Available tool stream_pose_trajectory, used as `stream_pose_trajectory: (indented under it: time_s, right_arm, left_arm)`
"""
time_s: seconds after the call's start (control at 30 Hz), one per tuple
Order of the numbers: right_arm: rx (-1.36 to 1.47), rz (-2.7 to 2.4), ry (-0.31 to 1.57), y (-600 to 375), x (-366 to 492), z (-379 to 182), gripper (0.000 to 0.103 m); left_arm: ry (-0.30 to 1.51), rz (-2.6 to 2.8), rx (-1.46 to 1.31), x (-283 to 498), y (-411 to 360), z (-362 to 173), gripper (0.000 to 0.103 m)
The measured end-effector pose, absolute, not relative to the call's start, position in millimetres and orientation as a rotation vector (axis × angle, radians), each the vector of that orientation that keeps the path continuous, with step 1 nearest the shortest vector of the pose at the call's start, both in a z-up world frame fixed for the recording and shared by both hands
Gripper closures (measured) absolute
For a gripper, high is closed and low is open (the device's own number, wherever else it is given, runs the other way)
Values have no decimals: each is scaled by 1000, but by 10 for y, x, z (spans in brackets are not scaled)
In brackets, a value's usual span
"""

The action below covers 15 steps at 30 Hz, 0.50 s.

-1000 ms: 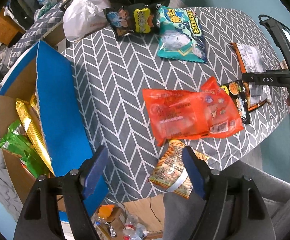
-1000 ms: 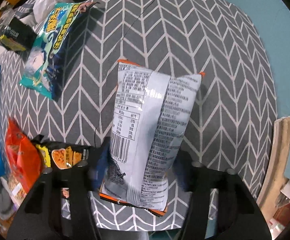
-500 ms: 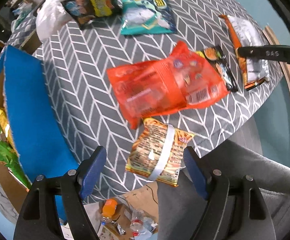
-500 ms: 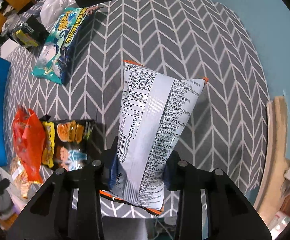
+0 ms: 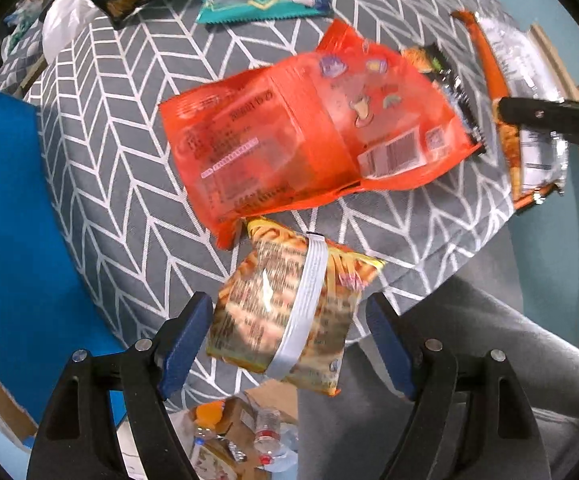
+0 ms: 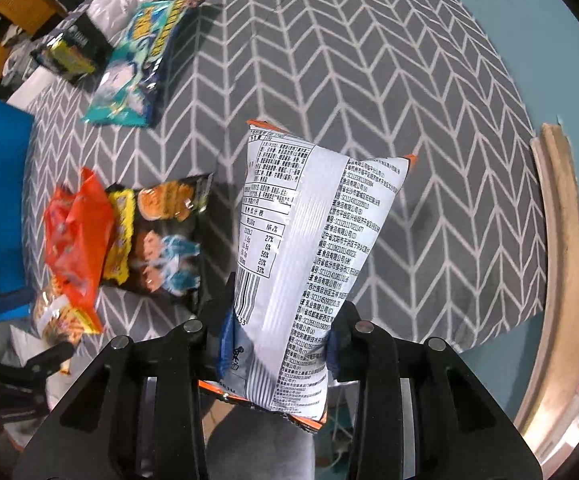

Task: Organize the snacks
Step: 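Grasp the white chip bag with the right tool while the left grasps the striped stick pack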

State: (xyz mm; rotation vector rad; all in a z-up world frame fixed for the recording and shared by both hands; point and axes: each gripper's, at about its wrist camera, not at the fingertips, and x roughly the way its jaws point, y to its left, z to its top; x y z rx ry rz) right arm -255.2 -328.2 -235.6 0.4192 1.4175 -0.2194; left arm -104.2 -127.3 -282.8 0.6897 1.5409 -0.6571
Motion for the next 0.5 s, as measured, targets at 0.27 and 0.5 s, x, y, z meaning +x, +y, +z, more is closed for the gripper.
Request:
stream_pose_trajectory:
  time_s: [0.27, 0.5]
  right_arm:
    - [386, -181, 1403, -3015, -2285, -2265, 69]
    - [350, -140, 1391, -3109, -2010, -2126, 69]
  left_arm:
    - [1591, -619, 638, -992, -1205, -3072, 39]
    - [1592, -578, 573, -883, -967, -3041, 51]
